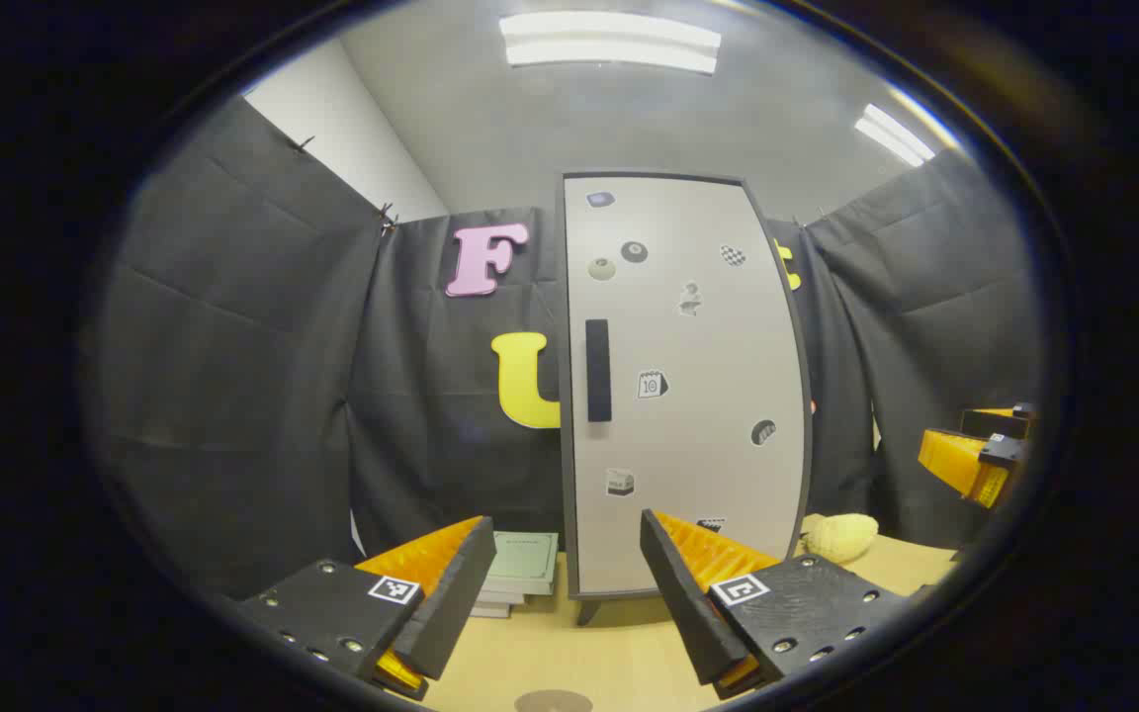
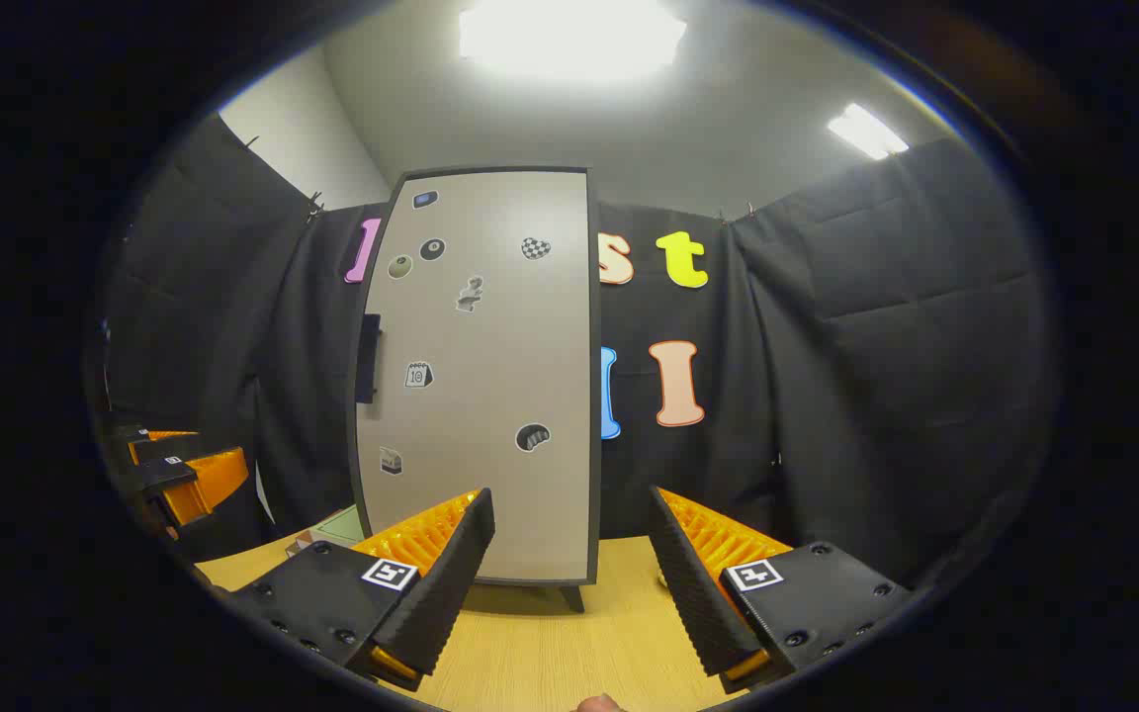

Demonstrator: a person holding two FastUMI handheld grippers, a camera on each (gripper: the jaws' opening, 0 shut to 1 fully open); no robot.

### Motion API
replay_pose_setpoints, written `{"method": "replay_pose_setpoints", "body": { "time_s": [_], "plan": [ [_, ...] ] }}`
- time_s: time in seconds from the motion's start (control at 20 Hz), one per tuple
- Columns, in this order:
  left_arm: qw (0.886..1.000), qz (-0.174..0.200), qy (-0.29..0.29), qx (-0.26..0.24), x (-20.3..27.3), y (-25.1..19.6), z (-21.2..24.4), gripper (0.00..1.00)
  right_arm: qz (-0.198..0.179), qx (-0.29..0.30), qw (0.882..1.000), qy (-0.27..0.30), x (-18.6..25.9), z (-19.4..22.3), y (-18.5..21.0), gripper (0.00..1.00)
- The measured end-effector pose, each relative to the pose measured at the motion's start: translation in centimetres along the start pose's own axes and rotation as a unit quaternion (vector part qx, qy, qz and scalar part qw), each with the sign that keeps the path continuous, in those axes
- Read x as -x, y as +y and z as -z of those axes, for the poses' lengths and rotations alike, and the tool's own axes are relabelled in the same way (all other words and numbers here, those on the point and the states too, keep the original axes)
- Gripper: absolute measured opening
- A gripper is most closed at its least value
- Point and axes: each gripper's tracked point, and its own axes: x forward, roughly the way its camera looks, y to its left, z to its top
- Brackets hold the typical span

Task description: Open the cabinet door with the right hand, grasp the bottle in the cabinet with the left hand and place it on the coaster, then close the cabinet door with the right hand.

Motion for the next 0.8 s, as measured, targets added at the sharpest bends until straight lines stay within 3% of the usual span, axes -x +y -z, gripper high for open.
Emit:
{"method": "replay_pose_setpoints", "body": {
  "time_s": [0.2, 0.8],
  "plan": [
    [1.000, -0.001, 0.004, 0.000, 0.08, -0.26, 0.18, 0.88, -0.003, 0.003, 1.000, 0.009, -0.20, 0.48, -0.16, 0.98],
    [1.000, -0.003, 0.004, -0.010, 0.67, -0.38, -0.56, 0.90, -0.007, -0.010, 1.000, 0.012, -0.39, 0.50, -0.82, 0.98]
  ]
}}
